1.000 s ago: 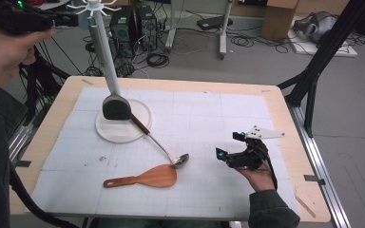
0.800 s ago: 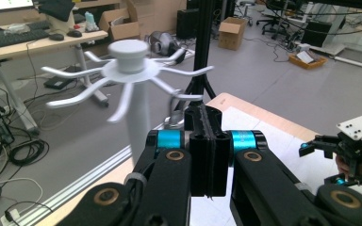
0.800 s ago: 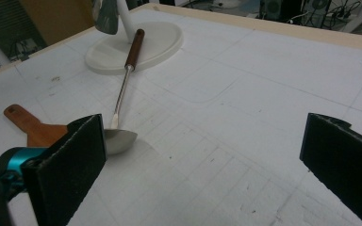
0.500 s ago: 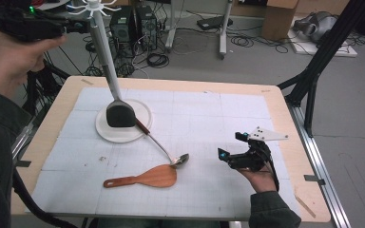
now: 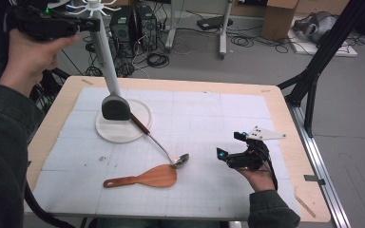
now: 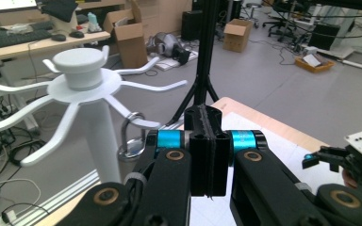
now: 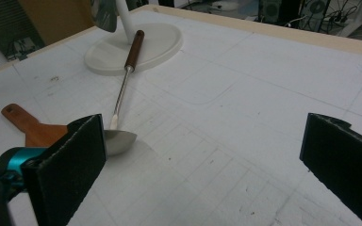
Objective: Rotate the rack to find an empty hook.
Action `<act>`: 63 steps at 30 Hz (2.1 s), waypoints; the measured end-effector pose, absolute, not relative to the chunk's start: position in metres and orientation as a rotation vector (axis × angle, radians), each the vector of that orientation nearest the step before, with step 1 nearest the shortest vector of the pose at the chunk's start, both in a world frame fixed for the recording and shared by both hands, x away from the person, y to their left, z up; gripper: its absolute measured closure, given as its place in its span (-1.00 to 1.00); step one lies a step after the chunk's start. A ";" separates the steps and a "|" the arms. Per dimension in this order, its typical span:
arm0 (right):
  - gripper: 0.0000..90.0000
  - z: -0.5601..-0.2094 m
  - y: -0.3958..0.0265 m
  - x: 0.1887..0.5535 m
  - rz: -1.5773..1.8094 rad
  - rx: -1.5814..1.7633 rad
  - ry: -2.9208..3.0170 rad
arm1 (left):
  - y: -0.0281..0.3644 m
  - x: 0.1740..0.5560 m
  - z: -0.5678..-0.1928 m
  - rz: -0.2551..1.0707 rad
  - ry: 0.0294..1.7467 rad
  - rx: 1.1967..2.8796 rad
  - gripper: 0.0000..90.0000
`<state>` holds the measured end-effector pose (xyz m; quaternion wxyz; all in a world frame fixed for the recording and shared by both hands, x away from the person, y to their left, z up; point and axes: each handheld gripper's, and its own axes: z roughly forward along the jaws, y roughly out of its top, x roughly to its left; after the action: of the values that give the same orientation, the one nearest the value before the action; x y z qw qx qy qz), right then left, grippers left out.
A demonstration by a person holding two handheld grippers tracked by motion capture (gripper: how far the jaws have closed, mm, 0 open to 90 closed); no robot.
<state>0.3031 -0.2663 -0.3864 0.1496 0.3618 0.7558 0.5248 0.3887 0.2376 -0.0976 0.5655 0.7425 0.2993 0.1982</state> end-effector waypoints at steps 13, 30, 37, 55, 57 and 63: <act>-0.99 -0.386 -0.264 0.303 1.515 1.033 2.178 | 0.250 0.392 -0.097 0.488 0.745 1.721 0.99; -0.99 -0.387 -0.261 0.304 1.505 1.030 2.196 | 0.269 0.397 -0.099 0.510 0.790 1.691 0.99; -0.99 -0.387 -0.261 0.304 1.507 1.037 2.198 | 0.273 0.398 -0.099 0.518 0.796 1.690 0.99; -0.99 -0.386 -0.260 0.303 1.507 1.035 2.195 | 0.282 0.384 -0.107 0.470 0.756 1.709 0.86; -0.99 -0.387 -0.259 0.303 1.502 1.030 2.198 | 0.286 0.383 -0.110 0.459 0.751 1.711 0.84; -0.99 -0.388 -0.257 0.304 1.495 1.032 2.210 | 0.291 0.377 -0.118 0.455 0.744 1.729 0.75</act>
<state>0.3044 -0.2573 -0.3880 0.1398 0.3571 0.7649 0.5175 0.3766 0.2906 -0.1178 0.5669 0.7355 0.3166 0.1936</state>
